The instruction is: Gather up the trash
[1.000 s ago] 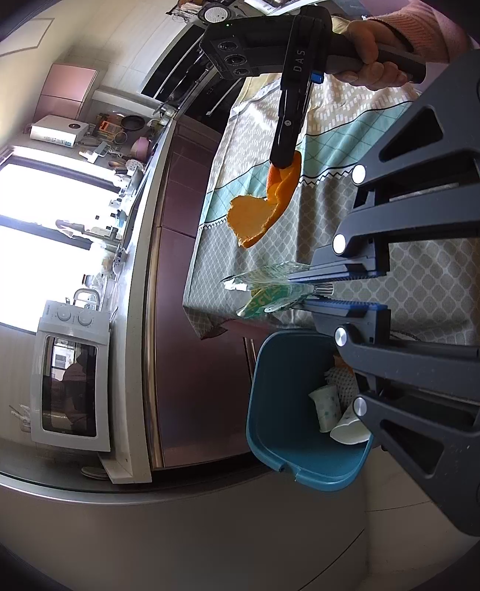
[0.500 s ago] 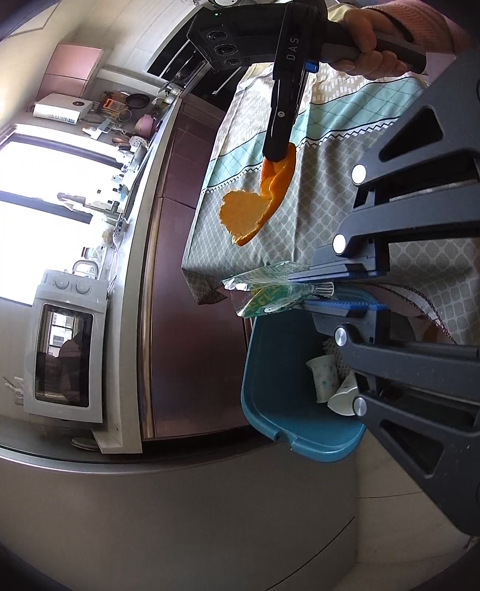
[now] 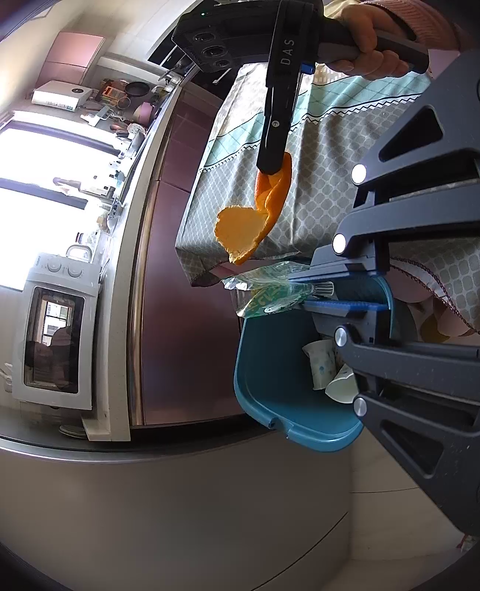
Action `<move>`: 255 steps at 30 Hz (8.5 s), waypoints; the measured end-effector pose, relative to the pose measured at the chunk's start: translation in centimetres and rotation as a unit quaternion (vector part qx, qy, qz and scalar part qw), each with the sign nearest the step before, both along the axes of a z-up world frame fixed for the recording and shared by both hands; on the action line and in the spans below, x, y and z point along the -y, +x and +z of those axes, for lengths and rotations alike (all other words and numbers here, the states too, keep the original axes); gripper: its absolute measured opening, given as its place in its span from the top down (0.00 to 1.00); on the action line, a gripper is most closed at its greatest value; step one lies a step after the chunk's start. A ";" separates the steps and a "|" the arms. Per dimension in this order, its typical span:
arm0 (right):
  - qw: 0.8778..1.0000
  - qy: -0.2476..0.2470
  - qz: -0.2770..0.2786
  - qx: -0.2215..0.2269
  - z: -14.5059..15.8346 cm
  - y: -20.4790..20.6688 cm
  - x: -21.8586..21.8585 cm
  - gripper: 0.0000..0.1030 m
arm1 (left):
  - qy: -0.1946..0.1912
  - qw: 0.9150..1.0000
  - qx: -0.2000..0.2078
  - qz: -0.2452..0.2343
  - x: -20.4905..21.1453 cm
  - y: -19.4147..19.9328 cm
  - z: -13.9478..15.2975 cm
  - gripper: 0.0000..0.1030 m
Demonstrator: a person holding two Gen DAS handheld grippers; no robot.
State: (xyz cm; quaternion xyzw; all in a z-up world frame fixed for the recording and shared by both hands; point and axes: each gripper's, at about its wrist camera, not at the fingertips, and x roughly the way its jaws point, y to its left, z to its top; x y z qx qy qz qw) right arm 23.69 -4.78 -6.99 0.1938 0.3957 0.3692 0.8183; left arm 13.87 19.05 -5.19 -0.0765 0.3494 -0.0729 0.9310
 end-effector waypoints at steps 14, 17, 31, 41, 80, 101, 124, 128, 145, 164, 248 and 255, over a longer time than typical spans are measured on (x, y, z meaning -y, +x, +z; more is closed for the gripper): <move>1.000 -0.010 0.003 -0.011 -0.7 1.4 -2.0 0.90 | 0.004 1.000 -0.011 0.011 0.0 0.9 -0.8 0.90; 1.000 -0.015 0.003 -0.014 -0.9 1.7 -2.4 0.90 | 0.005 1.000 -0.017 0.015 -0.2 1.3 -1.1 0.90; 0.998 -0.055 0.007 -0.034 -2.6 3.3 -5.6 0.89 | 0.002 0.998 -0.052 0.025 -0.8 3.8 -4.1 0.89; 0.996 -0.075 0.005 -0.037 -3.6 4.8 -8.2 0.81 | 0.002 0.997 -0.079 0.023 -0.3 6.2 -7.1 0.84; 0.928 -0.181 -0.199 0.256 3.2 -16.3 6.1 0.07 | 0.047 0.985 0.162 0.031 8.9 -10.0 2.6 0.06; 0.872 -0.191 -0.340 0.297 3.4 -23.4 13.0 0.06 | 0.057 0.977 0.207 0.018 15.1 -14.2 4.8 0.05; 0.858 -0.195 -0.365 0.306 3.9 -25.2 13.8 0.06 | 0.077 0.970 0.229 0.030 15.9 -16.1 5.4 0.06; 0.857 -0.195 -0.366 0.305 4.0 -25.2 13.9 0.06 | 0.077 0.970 0.230 0.032 15.8 -16.2 5.5 0.06; 0.856 -0.193 -0.370 0.304 3.9 -25.1 14.3 0.06 | 0.078 0.969 0.230 0.033 15.7 -16.1 5.4 0.06; 0.856 -0.189 -0.374 0.304 4.0 -25.1 14.9 0.06 | 0.079 0.969 0.231 0.033 15.6 -16.0 5.4 0.06; 0.852 -0.190 -0.383 0.303 4.1 -25.2 14.3 0.06 | 0.083 0.968 0.234 0.036 15.8 -16.0 5.1 0.06; 0.852 -0.191 -0.383 0.302 4.0 -25.3 13.9 0.06 | 0.083 0.968 0.234 0.036 16.0 -16.0 5.0 0.06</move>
